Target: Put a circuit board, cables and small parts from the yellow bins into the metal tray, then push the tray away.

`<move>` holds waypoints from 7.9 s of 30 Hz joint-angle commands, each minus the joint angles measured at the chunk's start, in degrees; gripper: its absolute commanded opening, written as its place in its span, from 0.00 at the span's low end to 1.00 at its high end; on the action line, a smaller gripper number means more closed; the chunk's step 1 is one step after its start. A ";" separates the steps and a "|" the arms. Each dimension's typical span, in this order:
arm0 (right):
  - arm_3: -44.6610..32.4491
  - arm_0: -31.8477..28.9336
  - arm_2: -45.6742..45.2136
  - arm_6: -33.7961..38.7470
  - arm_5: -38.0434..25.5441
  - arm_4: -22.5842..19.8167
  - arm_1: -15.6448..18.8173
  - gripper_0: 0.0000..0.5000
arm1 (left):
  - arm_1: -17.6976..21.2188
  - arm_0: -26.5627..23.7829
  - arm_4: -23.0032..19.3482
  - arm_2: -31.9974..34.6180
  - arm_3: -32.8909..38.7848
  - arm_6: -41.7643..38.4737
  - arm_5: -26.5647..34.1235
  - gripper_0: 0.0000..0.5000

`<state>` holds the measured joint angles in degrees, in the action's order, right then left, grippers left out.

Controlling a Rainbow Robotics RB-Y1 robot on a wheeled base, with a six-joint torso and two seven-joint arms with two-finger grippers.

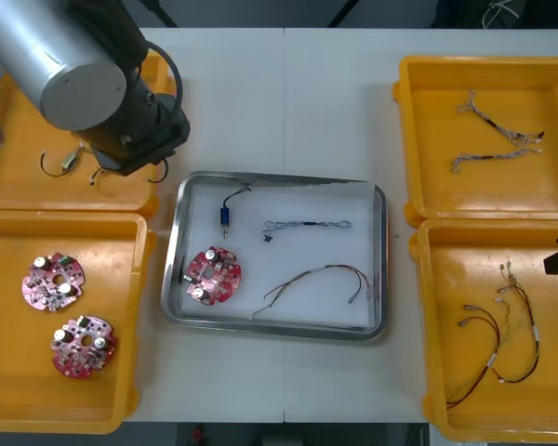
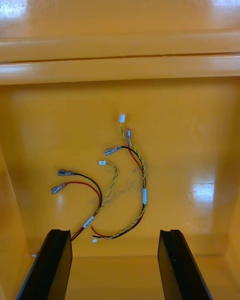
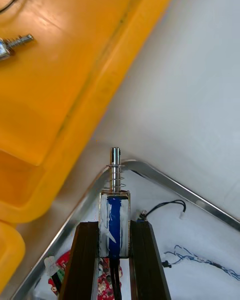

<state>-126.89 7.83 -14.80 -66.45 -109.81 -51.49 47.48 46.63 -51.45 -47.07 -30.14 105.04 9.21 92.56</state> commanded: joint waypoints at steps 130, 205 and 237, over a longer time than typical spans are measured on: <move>-1.87 33.39 39.41 -4.75 0.39 -4.67 -2.04 1.00 | 32.21 20.95 -23.25 21.18 10.72 23.83 2.62 1.00; 17.02 32.25 80.54 -27.42 15.24 28.73 -29.37 0.00 | 37.22 50.39 -25.88 33.04 15.64 47.47 -15.83 1.00; 17.02 45.96 80.54 -28.21 19.55 31.01 -20.85 0.00 | 37.22 50.39 -25.88 33.04 15.64 47.47 -15.83 1.00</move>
<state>-109.15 49.31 64.92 -94.34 -90.83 -20.16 24.96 80.77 -2.03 -73.46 3.16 119.64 57.04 76.30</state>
